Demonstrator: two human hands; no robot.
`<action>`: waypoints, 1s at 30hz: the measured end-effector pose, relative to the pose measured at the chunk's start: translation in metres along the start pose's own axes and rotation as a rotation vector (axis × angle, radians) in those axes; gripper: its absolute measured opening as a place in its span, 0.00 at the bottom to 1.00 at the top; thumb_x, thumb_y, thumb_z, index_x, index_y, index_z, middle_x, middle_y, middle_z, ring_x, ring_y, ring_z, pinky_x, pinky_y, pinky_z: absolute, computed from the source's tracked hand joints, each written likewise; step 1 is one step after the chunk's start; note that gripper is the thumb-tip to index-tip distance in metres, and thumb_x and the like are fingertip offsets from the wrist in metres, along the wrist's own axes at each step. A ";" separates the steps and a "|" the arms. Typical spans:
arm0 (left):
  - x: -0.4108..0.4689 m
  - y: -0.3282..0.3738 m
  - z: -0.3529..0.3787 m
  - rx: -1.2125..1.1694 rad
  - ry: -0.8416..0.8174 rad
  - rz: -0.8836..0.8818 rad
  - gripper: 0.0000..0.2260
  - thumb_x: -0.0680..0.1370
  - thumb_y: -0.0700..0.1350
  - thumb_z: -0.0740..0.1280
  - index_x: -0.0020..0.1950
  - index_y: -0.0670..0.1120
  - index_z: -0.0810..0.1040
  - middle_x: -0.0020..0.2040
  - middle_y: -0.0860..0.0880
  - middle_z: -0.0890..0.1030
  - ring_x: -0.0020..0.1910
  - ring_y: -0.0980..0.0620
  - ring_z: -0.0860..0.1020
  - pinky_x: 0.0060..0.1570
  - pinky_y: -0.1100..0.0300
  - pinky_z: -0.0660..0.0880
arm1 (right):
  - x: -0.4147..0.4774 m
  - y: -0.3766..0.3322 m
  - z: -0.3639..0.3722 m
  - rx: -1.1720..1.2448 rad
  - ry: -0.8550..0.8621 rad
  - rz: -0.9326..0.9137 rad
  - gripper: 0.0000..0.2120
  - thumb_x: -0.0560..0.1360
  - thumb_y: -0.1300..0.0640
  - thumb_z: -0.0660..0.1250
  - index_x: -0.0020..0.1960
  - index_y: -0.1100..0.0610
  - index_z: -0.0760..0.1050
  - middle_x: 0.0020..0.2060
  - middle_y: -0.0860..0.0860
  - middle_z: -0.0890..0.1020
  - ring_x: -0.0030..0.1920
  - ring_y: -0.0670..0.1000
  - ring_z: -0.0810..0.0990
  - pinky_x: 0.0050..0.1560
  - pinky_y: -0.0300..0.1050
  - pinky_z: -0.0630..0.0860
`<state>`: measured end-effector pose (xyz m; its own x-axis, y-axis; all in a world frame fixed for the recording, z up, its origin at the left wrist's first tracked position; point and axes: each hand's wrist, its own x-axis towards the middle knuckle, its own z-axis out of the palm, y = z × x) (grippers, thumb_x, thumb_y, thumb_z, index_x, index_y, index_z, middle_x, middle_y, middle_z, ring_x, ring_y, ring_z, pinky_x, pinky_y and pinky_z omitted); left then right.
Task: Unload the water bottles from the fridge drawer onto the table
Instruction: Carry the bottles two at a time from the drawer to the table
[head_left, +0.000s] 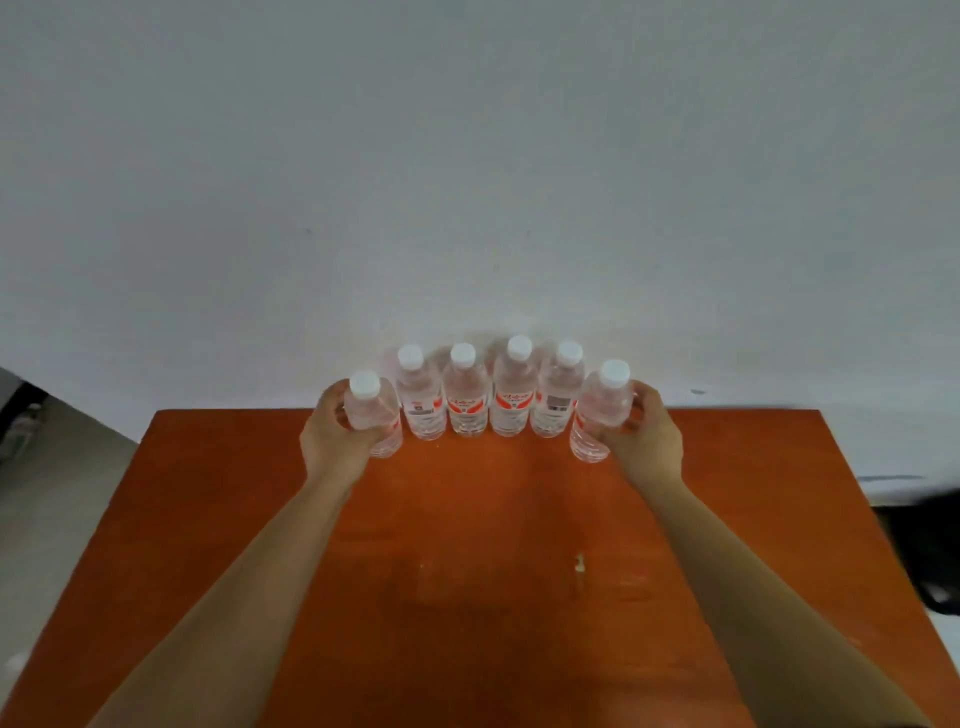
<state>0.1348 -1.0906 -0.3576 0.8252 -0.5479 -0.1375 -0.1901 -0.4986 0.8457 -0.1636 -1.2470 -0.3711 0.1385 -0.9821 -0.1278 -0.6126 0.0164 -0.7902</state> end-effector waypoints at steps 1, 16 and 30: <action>0.013 -0.002 0.003 0.004 -0.011 0.000 0.36 0.68 0.41 0.80 0.73 0.51 0.70 0.67 0.48 0.78 0.62 0.45 0.78 0.62 0.45 0.76 | 0.010 0.001 0.005 0.002 -0.002 0.025 0.36 0.67 0.52 0.81 0.71 0.51 0.69 0.60 0.50 0.82 0.54 0.52 0.81 0.53 0.48 0.79; 0.065 -0.008 0.031 -0.002 -0.144 0.013 0.40 0.71 0.42 0.77 0.76 0.55 0.59 0.73 0.47 0.71 0.67 0.42 0.74 0.62 0.37 0.74 | 0.056 0.006 0.023 -0.022 -0.142 0.053 0.39 0.78 0.67 0.63 0.82 0.52 0.47 0.69 0.56 0.74 0.65 0.59 0.76 0.60 0.60 0.77; -0.041 0.124 0.007 0.436 0.048 0.667 0.30 0.82 0.56 0.59 0.81 0.45 0.53 0.81 0.44 0.54 0.80 0.43 0.53 0.75 0.40 0.59 | 0.009 -0.057 -0.097 -0.258 0.243 -0.402 0.27 0.84 0.55 0.55 0.81 0.56 0.52 0.81 0.57 0.54 0.81 0.57 0.49 0.79 0.56 0.50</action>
<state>0.0740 -1.1346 -0.2507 0.4840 -0.7990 0.3568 -0.8347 -0.2992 0.4623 -0.2030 -1.2751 -0.2692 0.2363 -0.9171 0.3210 -0.7238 -0.3866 -0.5716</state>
